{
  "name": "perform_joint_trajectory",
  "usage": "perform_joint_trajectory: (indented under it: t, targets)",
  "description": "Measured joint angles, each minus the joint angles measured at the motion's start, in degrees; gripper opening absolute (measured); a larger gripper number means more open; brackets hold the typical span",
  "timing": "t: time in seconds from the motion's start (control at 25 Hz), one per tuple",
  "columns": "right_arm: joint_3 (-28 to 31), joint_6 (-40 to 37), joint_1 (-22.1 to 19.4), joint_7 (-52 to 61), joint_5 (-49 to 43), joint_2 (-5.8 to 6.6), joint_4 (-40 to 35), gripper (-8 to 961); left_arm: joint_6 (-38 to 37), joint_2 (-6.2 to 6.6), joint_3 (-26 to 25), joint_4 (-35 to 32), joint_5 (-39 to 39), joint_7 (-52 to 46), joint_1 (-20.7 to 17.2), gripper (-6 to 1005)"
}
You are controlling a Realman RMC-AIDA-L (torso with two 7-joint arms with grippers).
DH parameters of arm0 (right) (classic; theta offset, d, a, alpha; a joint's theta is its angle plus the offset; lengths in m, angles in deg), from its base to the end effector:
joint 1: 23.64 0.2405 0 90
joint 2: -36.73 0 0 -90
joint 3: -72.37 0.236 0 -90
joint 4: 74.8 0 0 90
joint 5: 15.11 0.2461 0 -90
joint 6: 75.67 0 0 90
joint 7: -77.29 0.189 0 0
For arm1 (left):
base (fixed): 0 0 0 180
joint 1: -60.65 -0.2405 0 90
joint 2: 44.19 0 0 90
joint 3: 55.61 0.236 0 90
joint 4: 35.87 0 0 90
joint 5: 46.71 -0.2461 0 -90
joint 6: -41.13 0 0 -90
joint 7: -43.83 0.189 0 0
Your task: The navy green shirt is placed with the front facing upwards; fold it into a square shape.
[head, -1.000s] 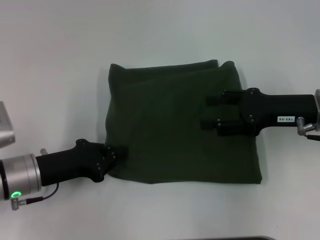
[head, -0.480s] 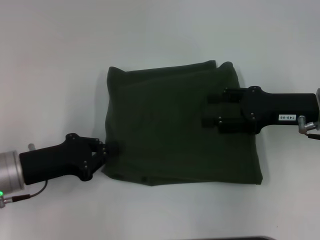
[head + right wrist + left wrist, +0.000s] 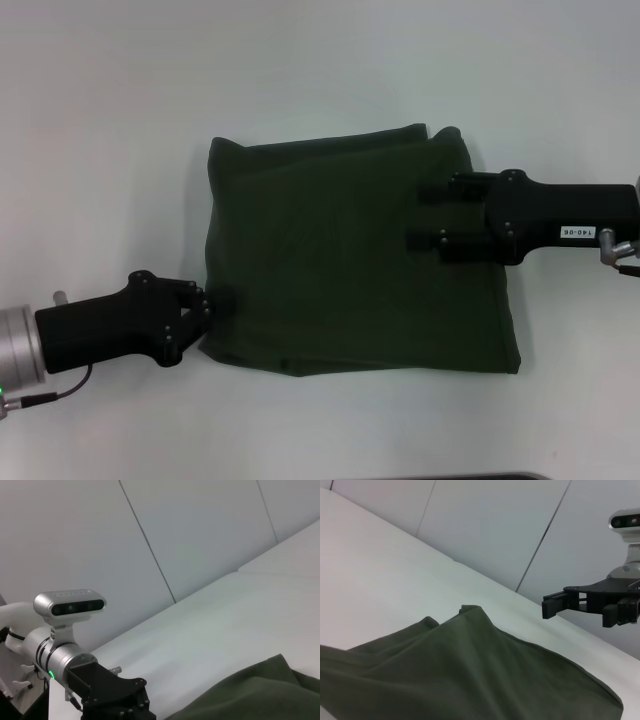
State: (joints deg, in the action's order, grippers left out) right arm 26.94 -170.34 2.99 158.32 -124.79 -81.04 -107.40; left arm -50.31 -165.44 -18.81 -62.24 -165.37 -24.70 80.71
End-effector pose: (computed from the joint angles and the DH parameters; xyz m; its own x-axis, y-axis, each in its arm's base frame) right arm 0.2571 0.3246 -0.0437 0.7168 -0.4529 -0.5302 -0.5095 -0.8593 0.0452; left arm -0.3064 0.2698 -0.0821 0.6985 0.4840 0.5271 0.5753 -0.8178 -0.0116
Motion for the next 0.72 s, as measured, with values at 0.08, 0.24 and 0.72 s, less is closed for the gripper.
perform_joint_trajectory:
  t: [0.08,0.24,0.72]
  targets:
    - [0.1,0.0,0.0,0.0,0.0,0.0,0.0,820,-0.3,-0.01,0.0,0.0,0.0,0.0,0.1,49]
    - [0.4,-0.1,0.0,0.0,0.0,0.01,0.0,820,-1.2,-0.02,-0.1,0.0,0.4,-0.1,0.1,58]
    - [1.0,-0.3,0.0,0.0,0.0,0.01,0.0,820,-2.8,0.2,-0.9,0.0,0.2,-0.1,-0.5,366]
